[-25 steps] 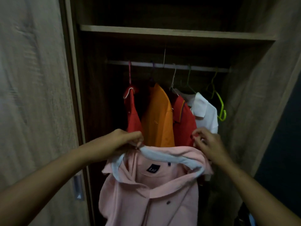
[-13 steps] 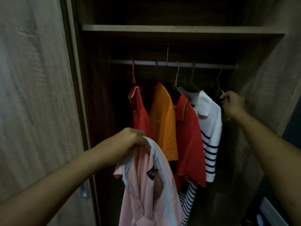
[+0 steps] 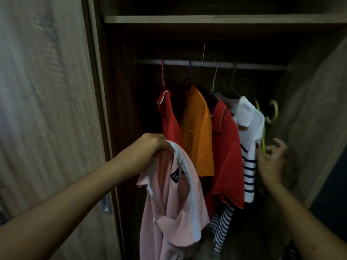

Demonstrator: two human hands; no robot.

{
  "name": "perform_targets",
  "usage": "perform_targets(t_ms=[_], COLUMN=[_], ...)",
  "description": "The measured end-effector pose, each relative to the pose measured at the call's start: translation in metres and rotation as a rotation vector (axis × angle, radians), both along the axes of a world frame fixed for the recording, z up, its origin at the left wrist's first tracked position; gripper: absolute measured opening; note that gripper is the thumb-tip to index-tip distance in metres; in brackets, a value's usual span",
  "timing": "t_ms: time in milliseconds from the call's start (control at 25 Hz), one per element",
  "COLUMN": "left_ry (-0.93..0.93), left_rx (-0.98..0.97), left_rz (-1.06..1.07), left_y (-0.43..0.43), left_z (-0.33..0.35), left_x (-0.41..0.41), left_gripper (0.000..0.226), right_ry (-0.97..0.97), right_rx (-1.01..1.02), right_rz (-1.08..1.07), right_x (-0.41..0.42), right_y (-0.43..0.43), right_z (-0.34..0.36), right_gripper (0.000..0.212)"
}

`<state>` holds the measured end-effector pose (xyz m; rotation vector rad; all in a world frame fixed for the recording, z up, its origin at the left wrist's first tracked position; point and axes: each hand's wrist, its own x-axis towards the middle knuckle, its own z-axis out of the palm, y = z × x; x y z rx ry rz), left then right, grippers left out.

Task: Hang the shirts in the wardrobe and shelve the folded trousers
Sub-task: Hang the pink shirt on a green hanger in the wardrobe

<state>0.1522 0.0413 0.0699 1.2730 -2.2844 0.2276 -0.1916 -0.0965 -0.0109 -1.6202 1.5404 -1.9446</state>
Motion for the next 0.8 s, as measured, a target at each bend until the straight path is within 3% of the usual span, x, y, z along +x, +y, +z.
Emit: perform_targets(t_ms=[80,200,280,400,480,680,800], left_ry=[-0.007,0.004,0.01,-0.008,-0.01,0.054,0.147], left_rx=[0.009,0.013,0.02,0.038,0.048,0.073,0.17], left_rz=[0.024,0.061,0.085,0.109,0.108,0.055,-0.022], left_y=[-0.003,-0.008,-0.009,-0.01,-0.01,-0.002,0.011], left_z=[-0.002,-0.008,-0.011,-0.014,-0.016,-0.011,0.005], left_x=[-0.002,-0.006,-0.009,-0.013,-0.015,-0.026,-0.022], left_gripper=[0.034,0.036,0.04,0.041,0.039,0.042,0.036], right_ry=[0.005,-0.056,-0.229,-0.494,-0.576,-0.505,-0.225], right_rx=[0.106,-0.062,-0.135,-0.157,-0.199,-0.114,-0.016], right_rz=[-0.033,-0.054,0.009,0.047,0.184,0.644,0.738], right_x=[-0.006,-0.004,0.002,0.012,0.027,0.095,0.12], right_y=[0.006,0.04,0.061,0.096,0.118,0.142,0.136], right_z=[-0.008,-0.009,-0.016,-0.007,0.012,0.023,-0.009], right_gripper=[0.025,0.026,0.03,0.018,0.022,0.015,0.017])
